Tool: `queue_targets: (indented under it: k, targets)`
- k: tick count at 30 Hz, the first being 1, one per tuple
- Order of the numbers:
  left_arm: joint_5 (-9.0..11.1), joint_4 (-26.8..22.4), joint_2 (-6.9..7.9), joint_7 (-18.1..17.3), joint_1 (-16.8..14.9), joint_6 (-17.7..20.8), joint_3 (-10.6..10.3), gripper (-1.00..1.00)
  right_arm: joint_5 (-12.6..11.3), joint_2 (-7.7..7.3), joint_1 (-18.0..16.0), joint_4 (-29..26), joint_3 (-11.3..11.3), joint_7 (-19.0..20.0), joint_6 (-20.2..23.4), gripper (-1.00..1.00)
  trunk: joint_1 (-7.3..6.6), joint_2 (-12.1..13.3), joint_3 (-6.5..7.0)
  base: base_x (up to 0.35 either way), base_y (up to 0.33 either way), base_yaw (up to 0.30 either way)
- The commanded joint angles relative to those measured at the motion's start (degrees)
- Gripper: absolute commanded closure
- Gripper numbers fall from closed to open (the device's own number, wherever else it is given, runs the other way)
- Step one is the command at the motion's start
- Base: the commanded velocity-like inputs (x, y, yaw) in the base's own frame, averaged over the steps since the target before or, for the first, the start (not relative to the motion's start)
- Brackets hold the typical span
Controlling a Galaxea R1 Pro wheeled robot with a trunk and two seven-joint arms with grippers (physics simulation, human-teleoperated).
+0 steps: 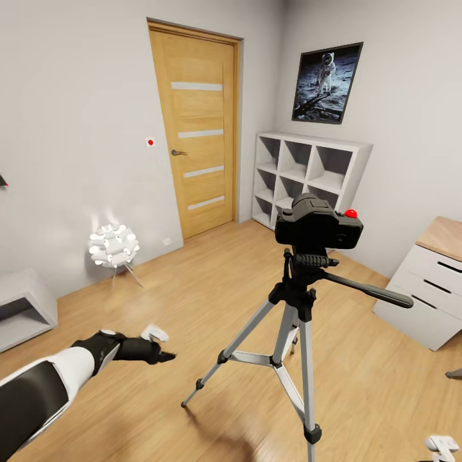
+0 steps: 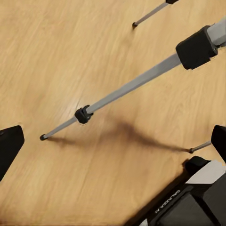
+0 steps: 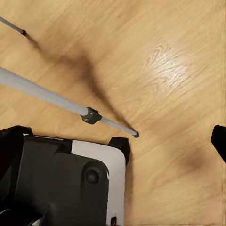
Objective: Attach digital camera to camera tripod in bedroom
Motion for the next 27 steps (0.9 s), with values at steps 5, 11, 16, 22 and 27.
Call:
queue_targets:
  k: [5,11,16,22,27]
  targets:
    - [0.6,0.1,0.53,3.8,2.8,0.3,-0.4,-1.0,-0.8,0.15,-0.1,3.2,0.4,-5.8,-3.1,-1.0,0.03,-0.1,-0.11,0.0,0.0,0.0]
    - [0.6,0.1,0.56,11.4,5.3,0.3,-0.4,-1.0,-6.0,1.14,0.2,4.3,0.4,-10.3,-4.3,-1.0,0.03,-0.1,-0.11,0.0,0.0,0.0]
    - [0.6,0.1,0.2,19.2,7.3,0.3,-0.4,-1.0,-9.7,2.11,0.7,4.5,0.5,-12.9,-4.5,-1.0,0.03,-0.1,-0.11,0.0,0.0,0.0]
    - [0.6,0.0,-0.01,23.8,10.1,0.3,-0.4,-1.0,-10.9,3.48,1.5,4.7,0.5,-15.8,-4.5,-1.0,0.03,-0.1,-0.11,0.0,0.0,0.0]
    - [0.7,0.0,-0.04,25.2,12.0,0.1,-0.4,-1.0,-11.2,5.12,1.9,4.6,0.5,-18.8,-4.6,-1.0,0.03,-0.1,-0.11,0.0,0.0,0.0]
